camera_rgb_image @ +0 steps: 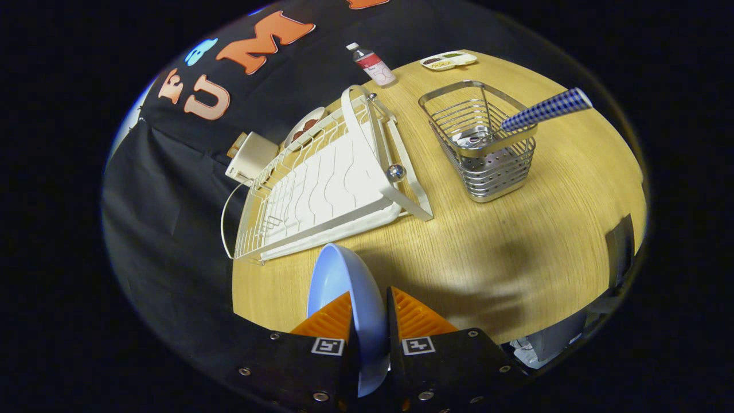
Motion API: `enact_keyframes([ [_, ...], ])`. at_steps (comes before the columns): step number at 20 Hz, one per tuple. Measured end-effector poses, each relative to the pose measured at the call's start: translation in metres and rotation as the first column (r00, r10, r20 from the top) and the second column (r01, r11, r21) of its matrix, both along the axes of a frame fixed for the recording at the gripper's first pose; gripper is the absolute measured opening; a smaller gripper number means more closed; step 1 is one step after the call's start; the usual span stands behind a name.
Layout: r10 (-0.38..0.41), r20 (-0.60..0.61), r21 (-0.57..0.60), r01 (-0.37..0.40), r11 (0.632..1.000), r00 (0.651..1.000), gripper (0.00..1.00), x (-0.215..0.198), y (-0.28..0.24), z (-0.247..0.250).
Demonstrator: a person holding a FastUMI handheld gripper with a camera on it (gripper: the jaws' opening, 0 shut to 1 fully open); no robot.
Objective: Take the plate from the dish rack, then take the spoon from the basket and place it into the plate.
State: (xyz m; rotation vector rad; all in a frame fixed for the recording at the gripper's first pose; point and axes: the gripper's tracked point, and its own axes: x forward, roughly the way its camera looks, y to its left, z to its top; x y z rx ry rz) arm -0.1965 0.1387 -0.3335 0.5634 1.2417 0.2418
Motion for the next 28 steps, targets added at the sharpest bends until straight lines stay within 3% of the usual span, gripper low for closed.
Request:
enact_keyframes([
  [4,-0.015,-0.011,-0.037,0.014,0.999,1.000,0.24,0.002,-0.008,-0.015],
  [8,-0.107,0.002,0.026,0.107,0.994,0.994,0.40,0.010,-0.016,-0.006],
  [13,-0.104,0.133,-0.019,0.107,0.994,0.986,0.62,0.019,-0.044,0.015],
  [18,-0.087,0.311,-0.157,0.142,0.977,0.947,0.74,0.039,-0.099,0.031],
  [23,-0.022,0.468,-0.305,0.185,0.934,0.883,0.74,0.066,-0.145,0.046],
  [26,0.003,0.471,-0.354,0.186,0.917,0.882,0.71,0.075,-0.153,0.042],
  [28,-0.001,0.495,-0.351,0.201,0.915,0.869,0.63,0.083,-0.154,0.045],
])
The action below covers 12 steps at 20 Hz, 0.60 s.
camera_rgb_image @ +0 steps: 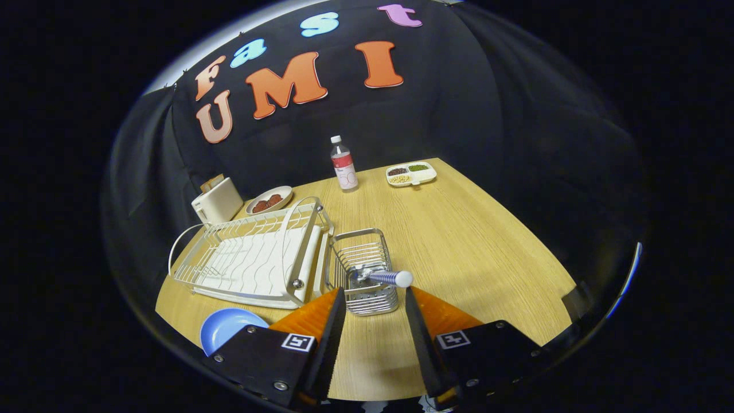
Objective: Take the plate from the dish rack, then take the spoon from the basket and place it into the plate.
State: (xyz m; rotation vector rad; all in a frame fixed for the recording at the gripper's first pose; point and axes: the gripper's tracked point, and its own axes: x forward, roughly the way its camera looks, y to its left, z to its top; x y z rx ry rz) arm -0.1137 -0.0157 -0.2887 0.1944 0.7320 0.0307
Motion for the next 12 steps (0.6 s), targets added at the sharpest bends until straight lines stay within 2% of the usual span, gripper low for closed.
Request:
enact_keyframes([
  [8,-0.027,0.009,-0.016,0.028,0.999,1.000,0.29,0.016,-0.006,0.000],
  [9,-0.021,0.009,-0.010,0.021,1.000,1.000,0.22,0.019,-0.003,0.002],
  [12,0.009,0.027,0.006,-0.009,1.000,1.000,0.17,0.026,0.009,0.012],
])
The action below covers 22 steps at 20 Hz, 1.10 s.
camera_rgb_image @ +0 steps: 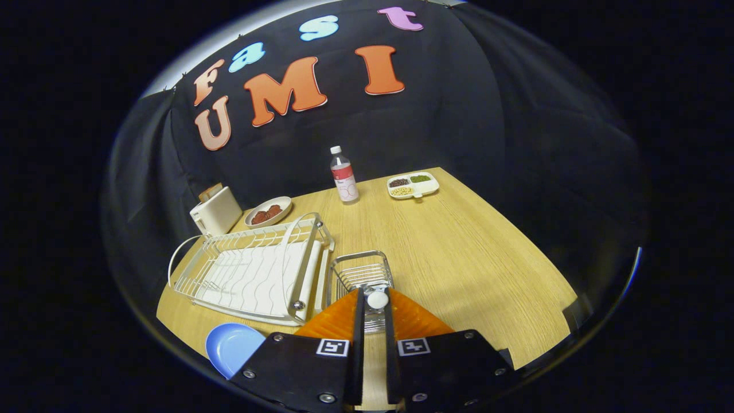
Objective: Take the plate from the dish rack, then take the spoon from the basket and place it into the plate.
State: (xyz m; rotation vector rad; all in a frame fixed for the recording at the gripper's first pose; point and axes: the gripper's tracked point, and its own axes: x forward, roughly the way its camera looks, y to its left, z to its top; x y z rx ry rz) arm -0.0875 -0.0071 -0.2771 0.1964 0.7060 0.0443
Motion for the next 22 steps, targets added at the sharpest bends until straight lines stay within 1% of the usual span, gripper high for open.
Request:
enact_keyframes([
  [2,0.020,-0.002,0.005,-0.020,1.000,1.000,0.12,0.004,0.008,0.006],
  [4,0.034,0.003,0.022,-0.034,0.999,0.999,0.12,0.008,0.015,0.018],
  [8,0.049,0.010,-0.007,-0.049,0.999,0.999,0.12,0.013,0.012,0.036],
  [17,0.057,0.126,-0.008,-0.057,0.998,0.990,0.11,0.017,0.002,0.118],
  [20,0.098,0.137,-0.019,-0.097,0.995,0.986,0.12,0.013,0.010,0.134],
  [22,0.136,0.144,0.004,-0.138,0.990,0.980,0.12,0.007,0.025,0.143],
])
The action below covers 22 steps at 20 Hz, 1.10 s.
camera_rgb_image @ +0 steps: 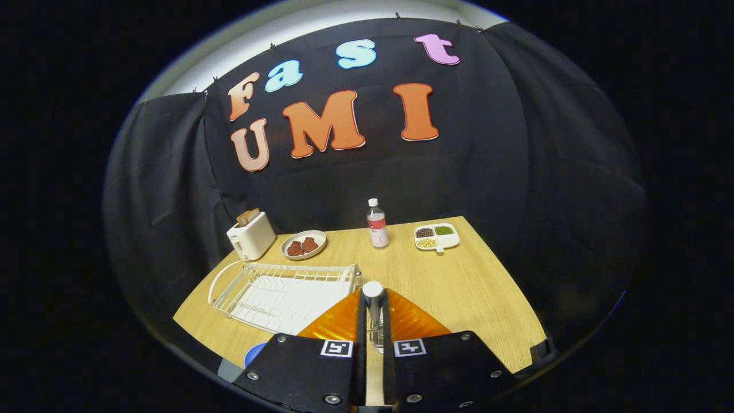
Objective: Take the plate from the dish rack, then take the spoon from the basket and place it into the plate.
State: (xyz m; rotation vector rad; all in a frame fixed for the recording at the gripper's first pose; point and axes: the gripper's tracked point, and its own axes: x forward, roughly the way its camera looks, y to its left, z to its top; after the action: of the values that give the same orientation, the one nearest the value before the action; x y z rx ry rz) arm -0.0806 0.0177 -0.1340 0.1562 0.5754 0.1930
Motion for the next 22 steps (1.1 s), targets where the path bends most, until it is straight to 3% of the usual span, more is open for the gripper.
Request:
enact_keyframes([
  [8,0.191,-0.043,0.088,-0.187,0.978,0.981,0.11,-0.037,0.073,-0.007],
  [15,0.353,-0.113,0.113,-0.341,0.933,0.929,0.11,-0.064,0.147,-0.046],
  [22,0.445,-0.112,0.179,-0.423,0.888,0.888,0.12,-0.078,0.209,-0.077],
])
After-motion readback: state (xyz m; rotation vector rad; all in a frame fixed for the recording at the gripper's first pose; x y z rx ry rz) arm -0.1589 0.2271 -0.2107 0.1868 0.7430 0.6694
